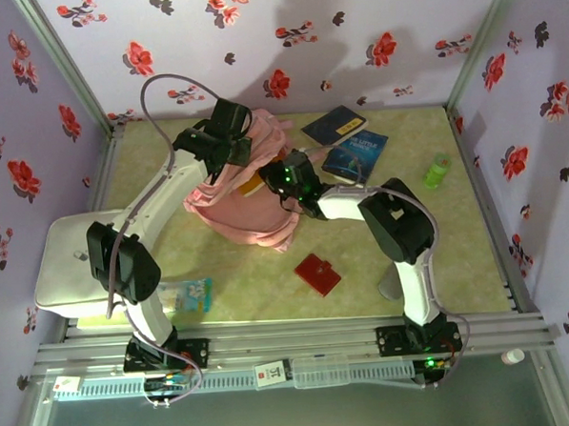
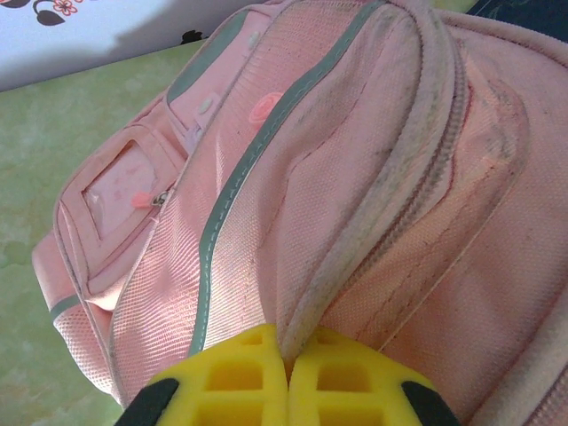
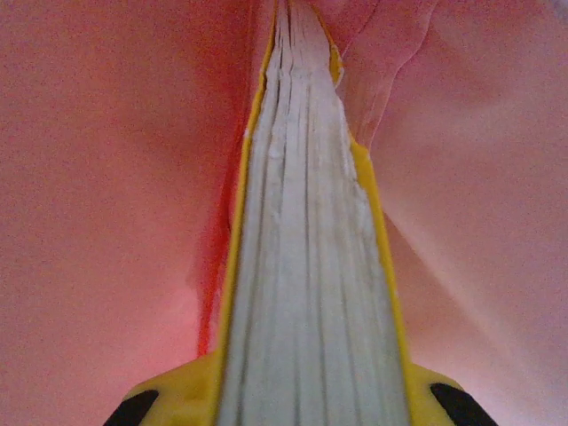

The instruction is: Pack books, pencil case, and school supplies into a backpack

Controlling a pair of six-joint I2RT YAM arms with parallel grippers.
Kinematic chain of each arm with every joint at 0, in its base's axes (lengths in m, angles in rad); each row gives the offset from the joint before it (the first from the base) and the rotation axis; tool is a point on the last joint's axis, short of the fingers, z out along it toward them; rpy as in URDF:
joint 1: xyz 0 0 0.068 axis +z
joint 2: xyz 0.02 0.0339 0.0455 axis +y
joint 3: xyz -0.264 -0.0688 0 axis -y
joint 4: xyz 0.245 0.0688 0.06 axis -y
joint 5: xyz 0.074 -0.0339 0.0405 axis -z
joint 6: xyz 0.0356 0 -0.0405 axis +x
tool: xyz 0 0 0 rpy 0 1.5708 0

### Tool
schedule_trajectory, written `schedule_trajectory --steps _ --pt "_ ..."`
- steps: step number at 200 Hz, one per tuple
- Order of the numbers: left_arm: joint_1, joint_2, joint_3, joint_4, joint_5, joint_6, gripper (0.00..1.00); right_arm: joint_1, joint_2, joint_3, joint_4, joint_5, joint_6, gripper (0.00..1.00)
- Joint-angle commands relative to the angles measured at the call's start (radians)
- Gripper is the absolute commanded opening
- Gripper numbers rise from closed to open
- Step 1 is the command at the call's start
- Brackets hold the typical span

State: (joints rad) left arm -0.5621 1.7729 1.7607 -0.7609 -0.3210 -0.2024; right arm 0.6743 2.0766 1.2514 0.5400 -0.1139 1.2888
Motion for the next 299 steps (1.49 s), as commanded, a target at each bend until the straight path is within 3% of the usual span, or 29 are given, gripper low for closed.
schedule_trajectory --steps 1,37,92,111,129,161,193,227,257,264,284,299 --pt "-0.007 -0.054 0.071 0.068 0.012 -0.048 0.00 0.019 0.048 0.084 0.044 0.019 0.054 0.09" --pt "-0.008 -0.051 0.068 0.071 0.027 -0.056 0.00 0.022 0.149 0.167 0.137 -0.053 0.156 0.13" --pt "0.002 -0.042 0.065 0.075 0.071 -0.075 0.00 0.021 0.182 0.230 0.176 -0.112 0.157 0.24" --pt "0.008 -0.043 0.060 0.075 0.071 -0.080 0.00 0.013 0.128 0.171 0.157 -0.102 0.146 0.37" --pt "0.016 -0.046 0.053 0.075 0.072 -0.084 0.00 0.005 0.058 0.099 0.140 -0.108 0.133 0.42" --pt "0.035 -0.056 0.028 0.077 0.074 -0.089 0.00 -0.007 -0.098 -0.050 0.093 -0.091 0.091 0.45" --pt "0.053 -0.079 -0.021 0.095 0.085 -0.080 0.00 -0.031 -0.248 -0.178 -0.044 -0.083 -0.052 0.45" --pt "0.054 -0.125 -0.118 0.112 0.086 -0.027 0.00 -0.060 -0.423 -0.334 -0.217 0.049 -0.227 0.46" --pt "0.054 -0.168 -0.223 0.132 0.108 -0.003 0.00 -0.099 -0.546 -0.369 -0.388 0.199 -0.349 0.56" --pt "0.053 -0.175 -0.241 0.133 0.126 -0.009 0.09 -0.119 -0.564 -0.363 -0.425 0.222 -0.375 0.57" --pt "0.054 -0.186 -0.282 0.144 0.187 -0.060 0.48 -0.174 -0.561 -0.311 -0.507 0.238 -0.440 0.61" --pt "0.054 -0.195 -0.318 0.169 0.224 -0.118 0.62 -0.210 -0.524 -0.244 -0.566 0.237 -0.490 0.62"
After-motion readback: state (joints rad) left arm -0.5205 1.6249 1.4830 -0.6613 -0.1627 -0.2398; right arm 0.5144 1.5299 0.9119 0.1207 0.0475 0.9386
